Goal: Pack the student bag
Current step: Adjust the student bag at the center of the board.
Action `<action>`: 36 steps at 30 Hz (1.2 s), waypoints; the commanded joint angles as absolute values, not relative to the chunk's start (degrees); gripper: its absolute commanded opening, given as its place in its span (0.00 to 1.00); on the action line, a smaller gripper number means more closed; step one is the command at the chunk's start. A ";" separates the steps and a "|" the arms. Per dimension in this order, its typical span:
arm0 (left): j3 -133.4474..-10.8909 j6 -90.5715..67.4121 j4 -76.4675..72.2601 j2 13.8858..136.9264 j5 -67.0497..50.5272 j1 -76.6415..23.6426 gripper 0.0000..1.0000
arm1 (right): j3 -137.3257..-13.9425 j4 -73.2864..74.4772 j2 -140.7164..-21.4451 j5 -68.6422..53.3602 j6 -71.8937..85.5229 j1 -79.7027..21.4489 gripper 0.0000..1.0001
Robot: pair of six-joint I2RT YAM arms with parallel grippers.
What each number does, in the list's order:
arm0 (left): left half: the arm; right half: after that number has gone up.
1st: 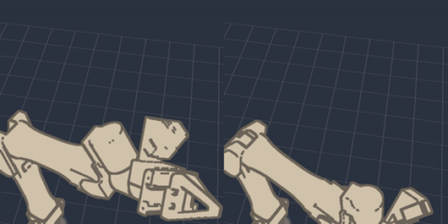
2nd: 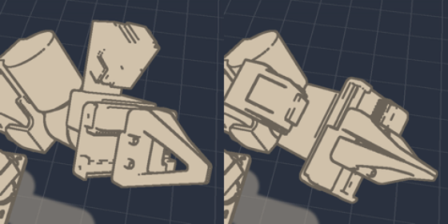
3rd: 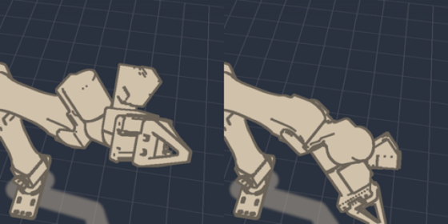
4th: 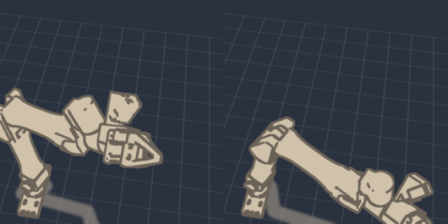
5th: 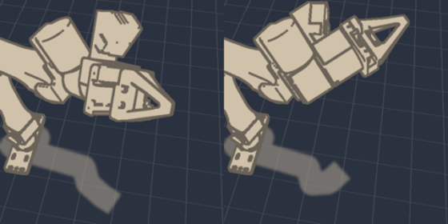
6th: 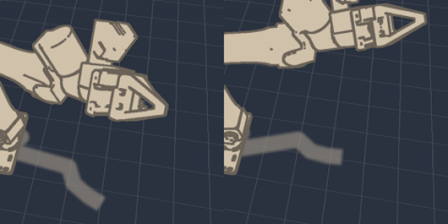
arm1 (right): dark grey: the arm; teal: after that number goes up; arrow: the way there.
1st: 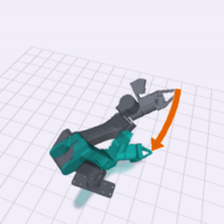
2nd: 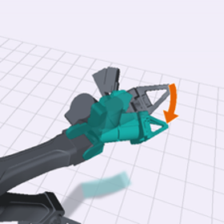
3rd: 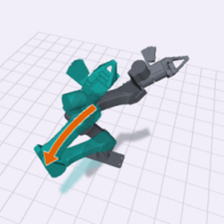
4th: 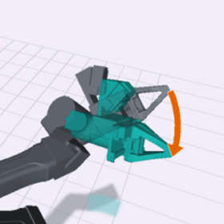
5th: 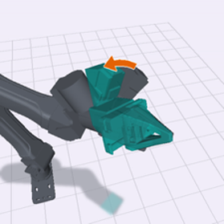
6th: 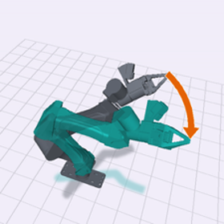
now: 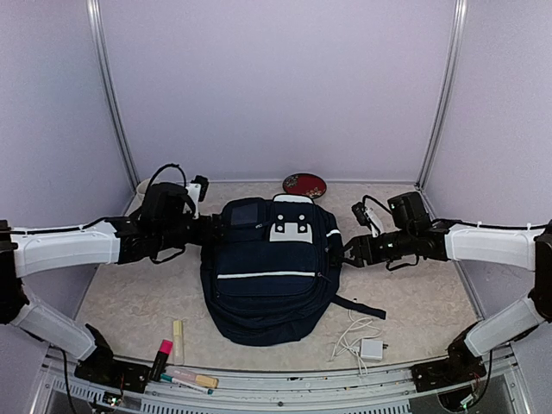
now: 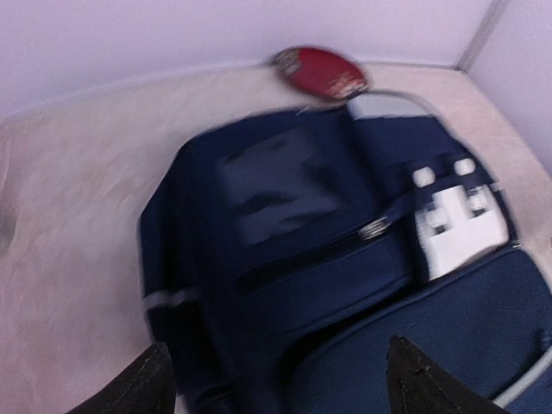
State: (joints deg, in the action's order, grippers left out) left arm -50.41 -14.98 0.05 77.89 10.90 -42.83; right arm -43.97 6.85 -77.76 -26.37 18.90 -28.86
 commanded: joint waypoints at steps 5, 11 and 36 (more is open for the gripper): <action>-36.34 -25.60 1.02 78.92 6.41 -34.00 0.45 | -42.57 0.23 -87.77 -28.60 23.64 -29.18 0.66; -34.15 -22.06 -2.10 81.66 5.62 -39.98 0.37 | -49.25 -0.78 -94.60 -28.56 21.78 -29.18 0.65; -59.04 -9.17 10.18 83.37 14.90 -55.55 0.84 | -63.83 33.16 -84.47 -11.90 2.03 -28.56 0.54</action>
